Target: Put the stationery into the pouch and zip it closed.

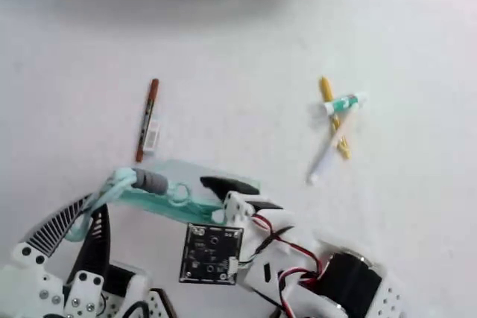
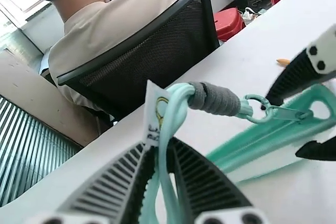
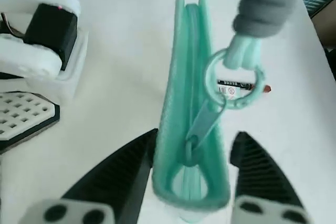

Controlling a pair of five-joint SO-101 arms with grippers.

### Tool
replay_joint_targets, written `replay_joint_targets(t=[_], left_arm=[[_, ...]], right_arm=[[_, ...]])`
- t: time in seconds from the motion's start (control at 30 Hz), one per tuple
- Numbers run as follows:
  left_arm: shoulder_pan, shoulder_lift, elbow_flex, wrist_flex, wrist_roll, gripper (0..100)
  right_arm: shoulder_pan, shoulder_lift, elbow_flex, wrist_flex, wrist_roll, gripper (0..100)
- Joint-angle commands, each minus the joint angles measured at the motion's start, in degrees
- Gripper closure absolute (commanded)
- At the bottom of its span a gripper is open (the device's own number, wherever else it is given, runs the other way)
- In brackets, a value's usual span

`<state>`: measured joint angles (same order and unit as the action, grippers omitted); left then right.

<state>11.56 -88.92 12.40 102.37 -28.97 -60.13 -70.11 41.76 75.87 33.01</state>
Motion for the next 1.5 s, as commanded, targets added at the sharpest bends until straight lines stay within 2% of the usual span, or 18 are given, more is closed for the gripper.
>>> replay_joint_targets(t=[0.0, 0.13, 0.2, 0.37, 0.53, 0.77, 1.03, 1.2, 1.47], left_arm=[[0.7, 0.1, -0.3, -3.2, 0.6, 94], [0.7, 0.2, 0.1, -5.6, 3.6, 94], [0.7, 0.2, 2.2, -7.7, 5.0, 94], [0.7, 0.2, 10.5, -14.0, 5.4, 94], [0.5, 0.2, 15.2, -22.1, 9.4, 94], [-9.9, 0.2, 26.8, -33.7, 12.7, 94], [-25.8, 0.1, 46.5, -50.3, 12.3, 94], [-28.4, 0.1, 51.0, -54.9, 12.3, 94], [-32.7, 0.8, 57.8, -64.0, 12.7, 94]], right_arm=[[4.7, -0.7, 1.4, 0.0, 2.9, 82.3], [12.5, -4.4, 1.5, -0.8, 2.5, 80.0], [13.2, -7.2, 1.4, -2.2, 2.2, 83.4], [13.7, -11.0, 1.6, -6.1, 2.5, 99.0], [17.3, -8.9, 2.3, -6.5, 2.1, 97.8], [23.7, -8.5, 4.5, -12.1, -7.4, 98.0], [24.2, -15.1, 2.8, -12.9, -11.7, 98.1], [24.0, -15.9, 2.4, -11.6, -11.5, 98.1], [18.0, -16.4, 2.3, -8.6, -8.7, 98.1]])
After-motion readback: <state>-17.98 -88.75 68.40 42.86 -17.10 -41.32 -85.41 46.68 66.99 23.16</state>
